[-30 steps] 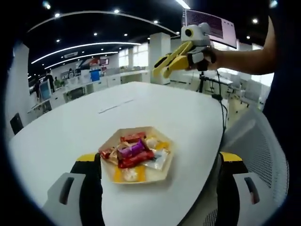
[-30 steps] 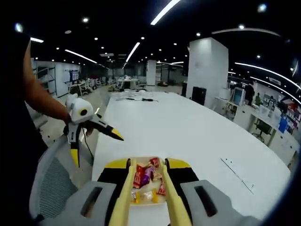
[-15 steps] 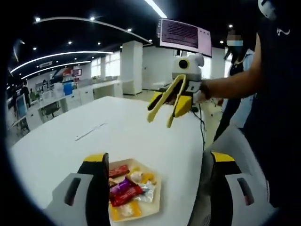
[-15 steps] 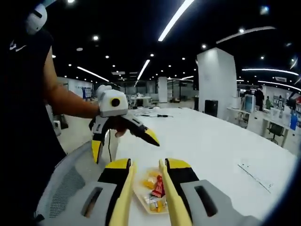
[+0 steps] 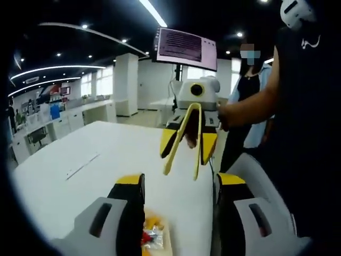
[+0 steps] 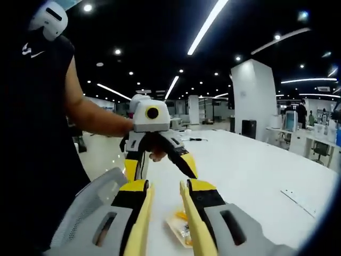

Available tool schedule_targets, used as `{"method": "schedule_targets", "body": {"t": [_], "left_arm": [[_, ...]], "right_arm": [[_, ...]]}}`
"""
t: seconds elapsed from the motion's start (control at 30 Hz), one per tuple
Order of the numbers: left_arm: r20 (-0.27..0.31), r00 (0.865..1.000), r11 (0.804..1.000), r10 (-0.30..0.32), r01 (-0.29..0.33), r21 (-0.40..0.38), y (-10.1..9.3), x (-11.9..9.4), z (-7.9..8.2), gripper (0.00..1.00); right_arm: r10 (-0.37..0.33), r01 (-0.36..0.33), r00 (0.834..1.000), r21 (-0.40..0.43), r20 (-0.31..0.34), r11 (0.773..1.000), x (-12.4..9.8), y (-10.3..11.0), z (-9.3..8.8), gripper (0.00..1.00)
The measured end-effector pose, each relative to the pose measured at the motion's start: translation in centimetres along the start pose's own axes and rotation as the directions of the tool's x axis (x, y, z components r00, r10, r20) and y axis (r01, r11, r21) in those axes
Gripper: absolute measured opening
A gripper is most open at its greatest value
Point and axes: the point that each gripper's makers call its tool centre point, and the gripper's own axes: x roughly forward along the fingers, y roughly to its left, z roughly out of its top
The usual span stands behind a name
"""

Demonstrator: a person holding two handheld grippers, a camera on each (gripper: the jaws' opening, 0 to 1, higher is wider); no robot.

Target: Place the target food into the container with the food tongs after gripping and lifting it, then release it inside without dropping or visibly crushing the food.

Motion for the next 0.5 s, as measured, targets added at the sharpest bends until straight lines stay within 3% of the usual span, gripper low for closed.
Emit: {"method": "schedule_targets", "body": {"t": [0.23,0.5], "left_arm": [[-0.020,0.999,0.999,-0.042,0.043,0.014,-0.71,0.52,0.44,0.30],[-0.037,0.998,0.999,-0.043,0.044,0.028,-0.98,1.01,0.56,0.32]], "right_arm": [[0.007,-0.007,1.000,0.007,0.011,1.000,0.20,0.11,0.24,0.28],[0.025,-0.025,0.999,0.018,0.030,1.000,0.68,0.46,0.64,0.27]]}}
